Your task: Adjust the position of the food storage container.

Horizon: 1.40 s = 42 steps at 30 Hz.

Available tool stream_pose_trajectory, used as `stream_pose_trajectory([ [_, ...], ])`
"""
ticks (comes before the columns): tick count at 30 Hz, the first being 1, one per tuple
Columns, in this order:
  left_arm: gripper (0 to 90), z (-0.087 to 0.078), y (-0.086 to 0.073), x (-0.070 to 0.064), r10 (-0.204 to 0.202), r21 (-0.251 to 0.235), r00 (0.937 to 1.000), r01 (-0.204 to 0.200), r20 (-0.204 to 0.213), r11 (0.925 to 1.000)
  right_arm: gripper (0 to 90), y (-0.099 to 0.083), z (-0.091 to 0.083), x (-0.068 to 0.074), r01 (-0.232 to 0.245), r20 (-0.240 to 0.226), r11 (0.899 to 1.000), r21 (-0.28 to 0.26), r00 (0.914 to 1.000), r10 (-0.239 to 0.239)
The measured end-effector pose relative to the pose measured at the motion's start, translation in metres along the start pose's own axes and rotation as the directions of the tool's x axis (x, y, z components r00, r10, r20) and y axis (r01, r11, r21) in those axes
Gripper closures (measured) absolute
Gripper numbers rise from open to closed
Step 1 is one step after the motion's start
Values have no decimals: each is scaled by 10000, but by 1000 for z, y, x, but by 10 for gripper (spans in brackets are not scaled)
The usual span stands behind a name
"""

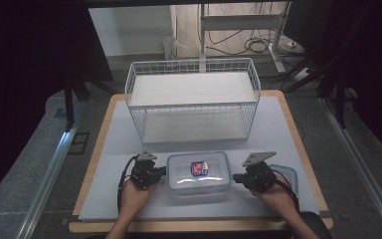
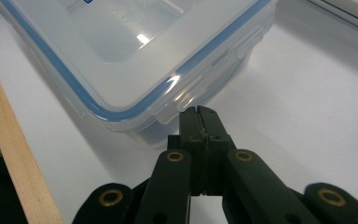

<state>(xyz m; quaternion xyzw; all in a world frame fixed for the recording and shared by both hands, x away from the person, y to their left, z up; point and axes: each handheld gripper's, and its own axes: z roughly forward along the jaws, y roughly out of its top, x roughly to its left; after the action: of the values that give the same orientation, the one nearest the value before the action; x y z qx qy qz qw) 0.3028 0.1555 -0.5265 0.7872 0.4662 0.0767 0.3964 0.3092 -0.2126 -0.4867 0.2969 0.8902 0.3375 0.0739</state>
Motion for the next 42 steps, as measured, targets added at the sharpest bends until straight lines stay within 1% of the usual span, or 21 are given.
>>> stream_pose_trajectory([
  [3, 900, 1, 0, 0, 82, -39, 10000, -82, 3, 10000, 897, -1, 2, 0, -67, -41, 10000, 48, 10000, 67],
  [4, 900, 0, 0, 0, 123, -50, 9999, -124, -23, 9999, 897, -1, 2, 1, 80, 102, 10000, 12, 9999, -80],
  [5, 900, -1, 0, 0, 199, -146, 9998, -200, -102, 9997, 897, -1, 2, 1, 80, 102, 10000, 12, 9999, -80],
  [7, 892, -12, 1, -3, 346, -418, 9985, -363, -421, 9985, 896, -1, -1, 2, 309, 326, 9995, -85, 9990, -306],
  [9, 864, -23, 1, -5, 482, -603, 9962, -527, -730, 9968, 896, -2, -6, 1, 210, 367, 9993, -314, 9991, -198],
  [11, 818, -34, -4, -7, 571, -682, 9939, -637, -942, 9956, 896, -3, -12, 0, 177, 358, 9984, -544, 9992, -158],
  [12, 794, -40, -8, -8, 727, -702, 9912, -808, -1105, 9943, 895, -4, -15, 0, 167, 370, 9980, -613, 9992, -144],
  [14, 746, -48, -15, -9, 816, -661, 9879, -909, -1317, 9937, 893, -6, -19, 0, 113, 349, 9972, -739, 9994, -87],
  [15, 689, -52, -19, -10, 848, -697, 9862, -955, -1422, 9930, 880, -10, -23, 0, 106, 379, 9965, -833, 9993, -75],
  [16, 689, -56, -23, -10, 899, -711, 9851, -1011, -1469, 9923, 880, -10, -23, 0, 106, 379, 9965, -833, 9993, -75],
  [19, 586, -67, -32, -12, 1010, -937, 9806, -1179, -1681, 9886, 835, -16, -29, 1, 197, 542, 9951, -965, 9984, -145],
  [20, 544, -69, -35, -13, 1058, -1081, 9803, -1249, -1670, 9863, 811, -17, -31, 1, 211, 595, 9947, -1010, 9981, -151],
  [22, 433, -72, -39, -15, 1168, -1138, 9776, -1379, -1752, 9839, 728, -20, -34, 1, 275, 734, 9928, -1164, 9971, -190],
  [24, 327, -71, -43, -17, 1317, -992, 9746, -1514, -1814, 9835, 631, -21, -36, 0, 285, 946, 9913, -1284, 9954, -163],
  [25, 281, -70, -45, -18, 1336, -812, 9728, -1511, -1895, 9852, 581, -21, -37, -1, 303, 1003, 9907, -1324, 9948, -170],
  [27, 198, -68, -47, -18, 1325, -491, 9742, -1437, -1828, 9884, 467, -21, -36, -3, 367, 1110, 9896, -1394, 9936, -212],
  [29, 151, -66, -46, -18, 1265, -293, 9735, -1345, -1904, 9905, 377, -22, -35, -4, 417, 1101, 9894, -1389, 9936, -264],
  [31, 95, -66, -46, -17, 1216, -350, 9764, -1298, -1784, 9909, 297, -22, -32, -5, 525, 1085, 9892, -1368, 9934, -377],
  [35, 80, -68, -46, -18, 1341, -331, 9754, -1419, -1752, 9893, 216, -21, -29, -6, 580, 1086, 9884, -1402, 9932, -429],
  [38, 80, -67, -46, -18, 1215, -466, 9792, -1307, -1624, 9903, 200, -22, -29, -7, 546, 1102, 9878, -1460, 9932, -386],
  [42, 80, -66, -46, -18, 1307, -384, 9770, -1390, -1683, 9895, 193, -22, -30, -7, 574, 1143, 9868, -1514, 9926, -402],
])
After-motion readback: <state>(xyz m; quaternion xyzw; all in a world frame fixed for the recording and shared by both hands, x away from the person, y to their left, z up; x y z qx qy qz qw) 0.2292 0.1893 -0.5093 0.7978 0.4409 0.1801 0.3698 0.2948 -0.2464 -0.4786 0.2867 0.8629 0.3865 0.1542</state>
